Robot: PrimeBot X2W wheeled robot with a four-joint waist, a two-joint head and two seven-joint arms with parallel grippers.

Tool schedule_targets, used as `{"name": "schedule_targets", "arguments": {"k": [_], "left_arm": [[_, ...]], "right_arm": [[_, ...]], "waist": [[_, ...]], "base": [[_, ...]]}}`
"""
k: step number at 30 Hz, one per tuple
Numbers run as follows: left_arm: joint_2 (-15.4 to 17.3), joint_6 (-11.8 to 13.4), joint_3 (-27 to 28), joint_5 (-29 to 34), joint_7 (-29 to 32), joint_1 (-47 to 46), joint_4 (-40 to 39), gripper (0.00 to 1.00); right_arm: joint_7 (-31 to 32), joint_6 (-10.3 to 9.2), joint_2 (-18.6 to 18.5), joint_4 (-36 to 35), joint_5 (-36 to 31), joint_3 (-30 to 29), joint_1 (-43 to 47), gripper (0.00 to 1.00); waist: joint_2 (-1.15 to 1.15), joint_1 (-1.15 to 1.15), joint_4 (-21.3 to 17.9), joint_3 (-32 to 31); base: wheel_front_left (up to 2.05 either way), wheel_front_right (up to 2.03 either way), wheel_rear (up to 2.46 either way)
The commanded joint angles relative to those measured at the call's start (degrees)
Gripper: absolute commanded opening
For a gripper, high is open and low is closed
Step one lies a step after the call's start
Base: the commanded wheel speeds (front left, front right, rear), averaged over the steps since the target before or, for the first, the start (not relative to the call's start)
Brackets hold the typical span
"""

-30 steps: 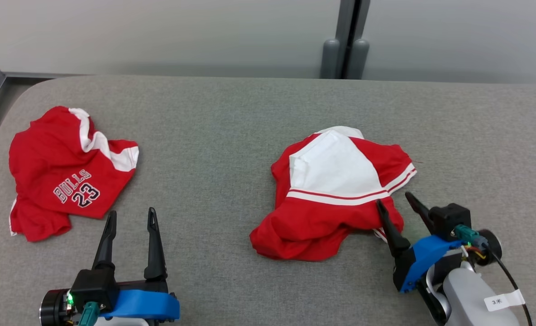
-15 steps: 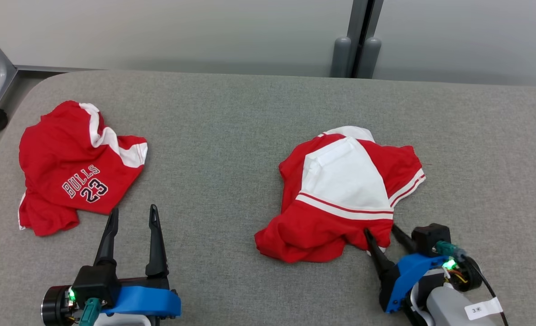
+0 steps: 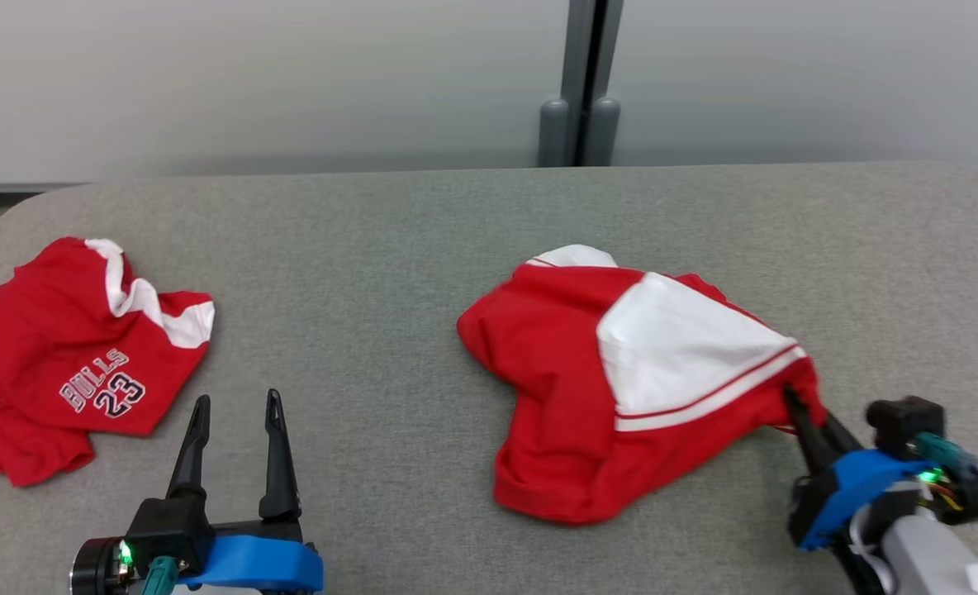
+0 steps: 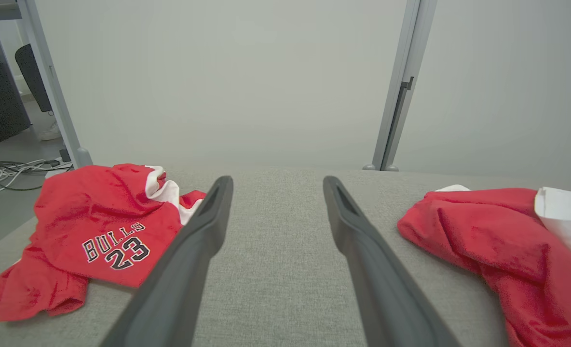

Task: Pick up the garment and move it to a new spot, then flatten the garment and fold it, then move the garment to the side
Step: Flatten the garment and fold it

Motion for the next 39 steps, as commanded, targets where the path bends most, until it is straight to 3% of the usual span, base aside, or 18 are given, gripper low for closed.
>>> {"name": "schedule_targets", "arguments": {"k": [1,9,19,20,21,29,39], "left_arm": [[-0.04,-0.1,-0.02,-0.16,-0.16,0.22,-0.01,1.0],[-0.03,0.24,-0.8,-0.63,-0.16,0.7,-0.02,1.0],[-0.04,0.35,-0.44,-0.76,-0.16,0.21,0.2,1.0],[-0.03,0.29,-0.44,-0.73,-0.16,0.22,0.2,1.0],[-0.04,0.21,-0.45,-0.69,-0.16,0.23,0.22,1.0],[-0.04,0.02,0.0,-0.16,-0.16,0.95,0.03,1.0],[-0.03,-0.48,0.78,0.43,-0.16,1.78,-0.19,1.0]], "right_arm": [[-0.04,-0.01,-1.38,-1.33,-0.53,-1.7,1.92,0.0],[-0.05,0.0,-4.4,-7.56,-2.47,-10.65,10.56,0.0],[-0.04,0.0,-1.23,-9.95,-4.12,-13.97,15.95,0.01],[-0.04,0.0,-1.16,-10.62,-4.42,-14.43,15.76,0.36],[-0.04,0.0,-1.06,-11.19,-4.75,-14.97,15.67,1.0],[-0.04,0.0,2.15,-23.47,-9.33,-19.17,17.13,1.0],[-0.04,0.0,7.69,-36.39,-12.79,-16.24,20.19,1.0]], "waist": [[0.01,0.0,-0.97,-0.78],[0.01,0.0,-2.32,-1.0],[0.01,0.0,-2.95,-0.84],[0.01,0.0,-2.95,-0.91],[0.01,0.0,-2.95,-1.01],[0.01,0.0,-2.97,-1.86],[0.01,0.0,-2.63,-3.28]], "base": [[0.0,0.0,0.0],[0.0,0.0,0.0],[0.0,0.0,0.0],[0.0,0.0,0.0],[0.0,0.0,0.0],[0.0,0.0,0.0],[0.0,0.0,0.0]]}}
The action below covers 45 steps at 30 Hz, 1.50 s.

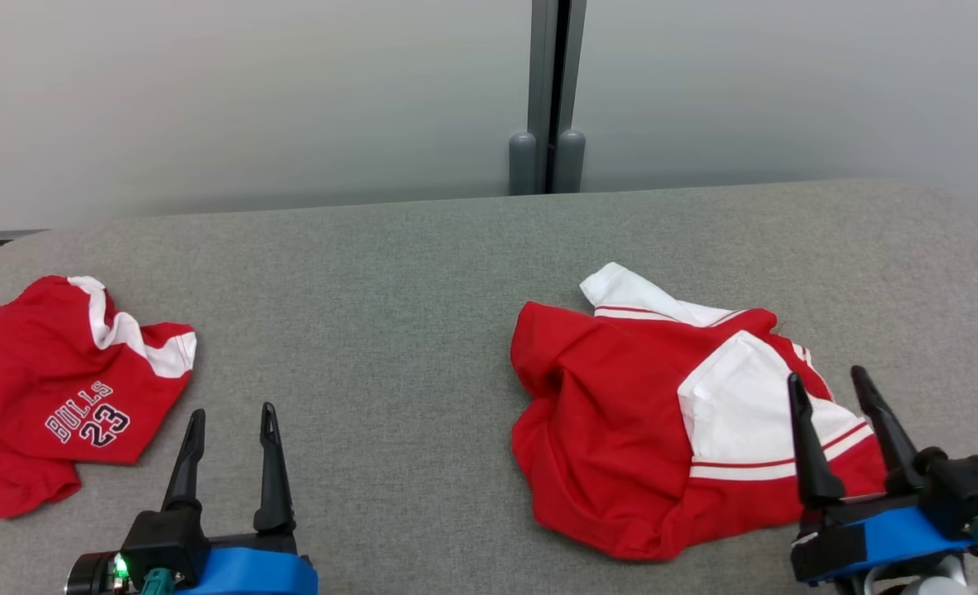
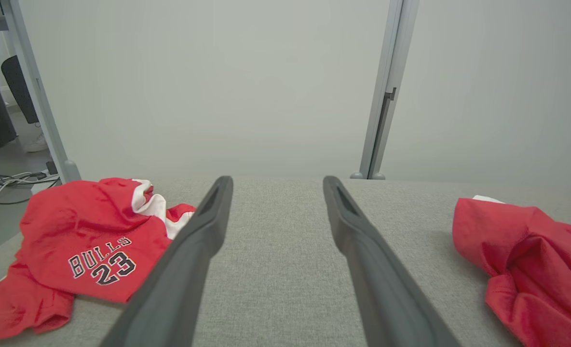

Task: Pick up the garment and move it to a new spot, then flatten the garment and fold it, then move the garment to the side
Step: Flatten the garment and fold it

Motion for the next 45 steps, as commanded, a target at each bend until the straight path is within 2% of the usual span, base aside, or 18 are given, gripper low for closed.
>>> {"name": "schedule_targets", "arguments": {"k": [1,17,24,34,45], "left_arm": [[0.0,-0.31,0.18,0.2,-0.17,0.52,-0.24,1.0],[0.0,-0.22,-0.09,-0.09,-0.17,-1.53,0.39,1.0],[0.0,-2.26,-4.35,0.52,-0.17,-7.53,3.78,1.0],[0.02,-6.82,-12.53,3.43,-0.17,-18.16,17.81,1.0],[0.05,-8.24,-22.76,4.02,-0.17,-25.51,34.96,1.0]], "right_arm": [[-0.03,0.01,0.69,-1.56,-0.35,0.87,1.29,1.0],[-0.03,0.01,2.65,-1.18,-0.6,3.74,1.73,1.0],[-0.04,0.01,2.37,-1.56,-0.46,4.39,-0.01,1.0],[-0.03,0.01,1.99,-1.53,-0.24,3.84,-1.57,1.0],[-0.03,0.01,1.93,-0.93,0.17,3.44,-2.63,1.0]], "waist": [[0.0,0.0,0.08,-0.18],[0.0,0.0,-0.38,0.5],[0.0,0.0,-2.86,2.39],[0.0,0.0,-7.94,5.9],[0.0,0.0,-11.56,8.05]], "base": [[0.0,0.0,0.0],[0.0,0.0,0.0],[0.0,0.0,0.0],[0.0,0.0,0.0],[0.0,0.0,0.0]]}}
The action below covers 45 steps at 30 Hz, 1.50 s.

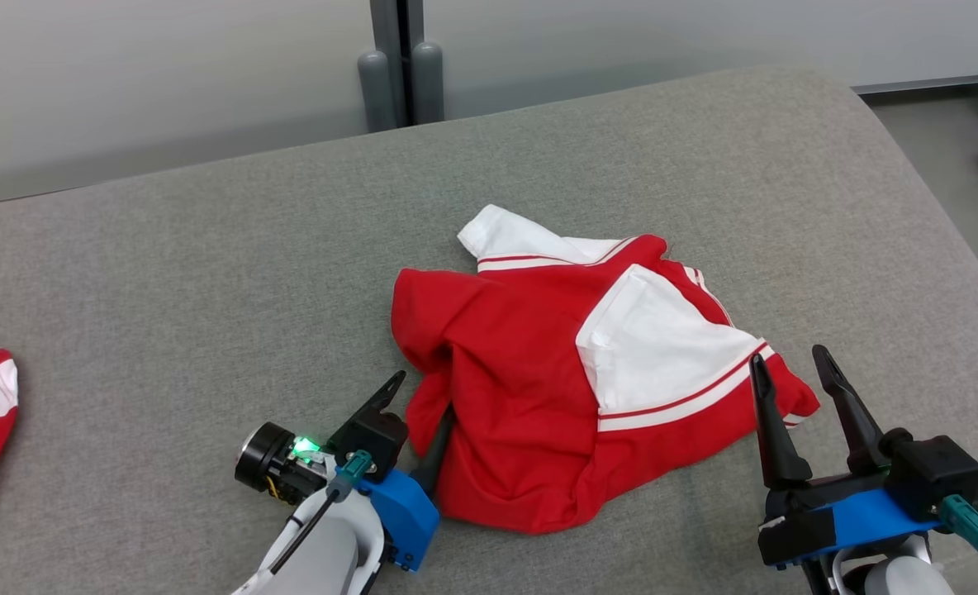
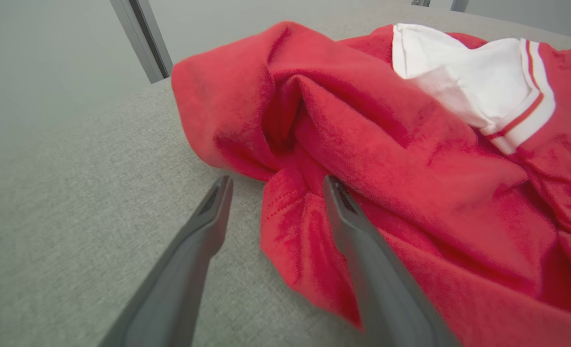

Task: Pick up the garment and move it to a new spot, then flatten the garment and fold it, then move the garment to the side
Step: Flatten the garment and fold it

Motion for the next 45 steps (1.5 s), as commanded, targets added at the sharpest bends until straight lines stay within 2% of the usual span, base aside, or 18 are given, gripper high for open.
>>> {"name": "schedule_targets", "arguments": {"k": [1,12,13,14,15,16,19,21,27,37,45], "left_arm": [[0.06,-0.3,-0.86,-0.27,-0.17,-1.6,1.28,1.0],[0.1,-0.25,-8.29,-6.81,0.04,-4.34,12.99,1.0],[0.1,-0.25,-9.01,-7.63,0.11,-4.52,13.69,0.92],[0.11,-0.25,-9.77,-8.41,0.11,-4.68,14.13,0.46],[0.11,-0.25,-10.36,-9.28,0.1,-4.82,14.3,0.06],[0.11,-0.25,-10.86,-10.08,0.09,-5.06,14.37,0.0],[0.21,-0.15,-10.43,-12.06,-0.01,-6.08,12.78,0.0],[0.16,0.83,-9.15,-12.74,-0.08,-5.9,10.61,0.0],[2.57,3.97,-1.35,-15.43,-0.09,-0.67,0.61,0.0],[4.99,7.45,8.84,-15.09,-0.11,10.99,-14.12,0.0],[5.07,8.93,15.28,-14.63,-0.11,19.1,-19.28,0.0]], "right_arm": [[-0.03,0.01,-0.16,0.16,0.2,-0.06,-0.62,1.0],[-0.03,0.01,-0.18,1.14,0.14,-0.16,-0.92,1.0],[-0.03,0.01,-0.19,1.2,0.09,-0.25,-0.81,1.0],[-0.03,0.01,-0.19,1.23,0.05,-0.35,-0.68,1.0],[-0.03,0.01,-0.19,1.28,0.01,-0.42,-0.57,1.0],[-0.03,0.01,-0.18,1.33,0.01,-0.4,-0.51,1.0],[-0.03,0.01,-0.14,1.41,0.06,-0.45,-0.26,1.0],[-0.03,0.01,-0.15,1.43,0.12,-0.48,-0.04,1.0],[-0.03,0.01,0.0,1.37,0.27,-0.96,0.84,1.0],[-0.03,0.01,0.22,1.59,0.22,-1.32,2.22,1.0],[-0.03,0.01,0.12,2.0,0.34,-1.37,2.85,1.0]], "waist": [[-0.01,0.0,-0.28,0.12],[-0.01,0.0,-1.46,0.23],[-0.01,0.0,-1.39,0.18],[-0.01,0.0,-1.27,0.12],[-0.01,0.0,-1.09,0.03],[-0.01,0.0,-0.91,-0.07],[-0.01,0.0,-0.1,-0.61],[-0.01,0.0,0.54,-1.02],[-0.01,0.0,3.03,-2.28],[-0.01,0.0,8.42,-4.11],[-0.01,0.0,11.08,-4.9]], "base": [[0.0,0.0,0.0],[0.0,0.0,0.0],[0.0,0.0,0.0],[0.0,0.0,0.0],[0.0,0.0,0.0],[0.0,0.0,0.0],[0.0,0.0,0.0],[0.0,0.0,0.0],[0.0,0.0,0.0],[0.0,0.0,0.0],[0.0,0.0,0.0]]}}
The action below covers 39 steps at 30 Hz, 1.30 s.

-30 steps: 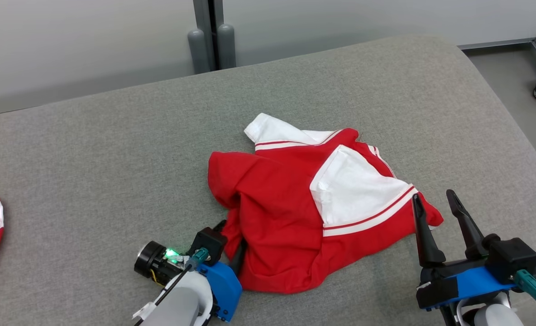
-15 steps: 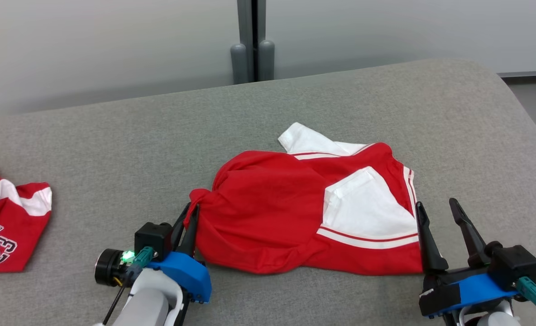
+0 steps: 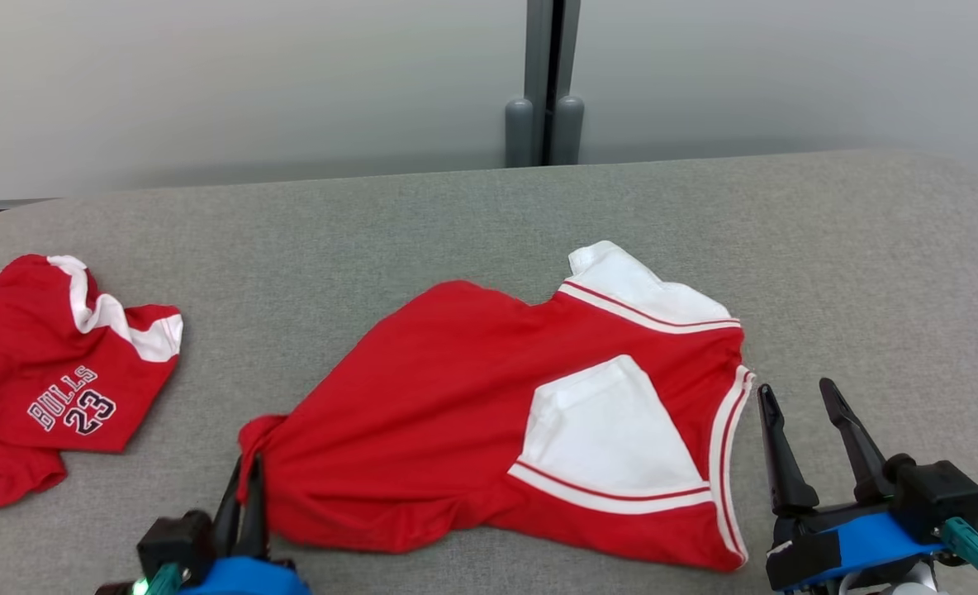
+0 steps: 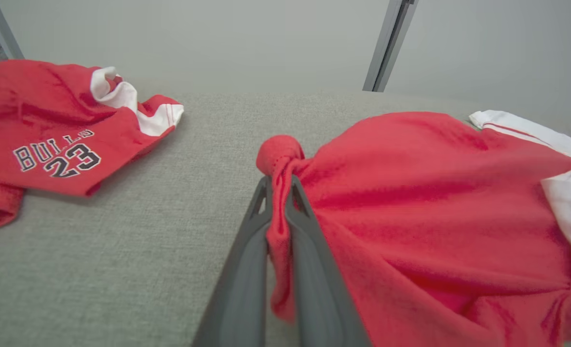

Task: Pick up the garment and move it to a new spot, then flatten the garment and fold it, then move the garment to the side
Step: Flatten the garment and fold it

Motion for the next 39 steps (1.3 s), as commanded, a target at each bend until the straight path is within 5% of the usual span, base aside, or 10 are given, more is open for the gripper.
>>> {"name": "schedule_targets", "arguments": {"k": [1,4,5,6,7,21,39], "left_arm": [[0.42,0.37,0.82,0.22,-0.03,0.74,-0.51,0.0],[-0.09,0.62,2.73,0.75,-0.03,3.49,-1.29,0.0],[-0.39,0.64,3.16,1.07,-0.04,4.15,-1.67,0.19],[-0.69,0.77,3.32,1.48,-0.04,4.55,-2.25,0.77],[-0.93,0.89,3.69,1.78,-0.04,4.84,-2.97,1.0],[-3.92,0.91,7.49,10.22,-0.02,6.69,-20.4,1.0],[-4.55,0.39,11.32,14.29,-0.02,9.28,-17.91,1.0]], "right_arm": [[-0.03,0.01,-0.1,0.06,0.14,-0.12,0.6,1.0],[-0.03,0.01,-0.02,0.14,0.0,-0.28,0.84,1.0],[-0.03,0.01,-0.02,0.2,0.02,-0.35,0.93,1.0],[-0.03,0.01,-0.01,0.3,0.08,-0.36,1.02,1.0],[-0.03,0.01,-0.02,0.41,0.12,-0.27,1.06,1.0],[-0.03,0.01,-0.38,1.27,0.35,0.45,1.2,1.0],[-0.03,0.01,-0.28,2.07,-0.4,-0.84,4.65,1.0]], "waist": [[0.0,0.0,0.23,0.02],[0.0,0.0,0.8,-0.14],[0.0,0.0,0.96,-0.2],[0.0,0.0,1.14,-0.3],[0.0,0.0,1.27,-0.37],[0.0,0.0,0.29,-2.2],[0.0,0.0,0.23,-4.84]], "base": [[0.0,0.0,0.0],[0.0,0.0,0.0],[0.0,0.0,0.0],[0.0,0.0,0.0],[0.0,0.0,0.0],[0.0,0.0,0.0],[0.0,0.0,0.0]]}}
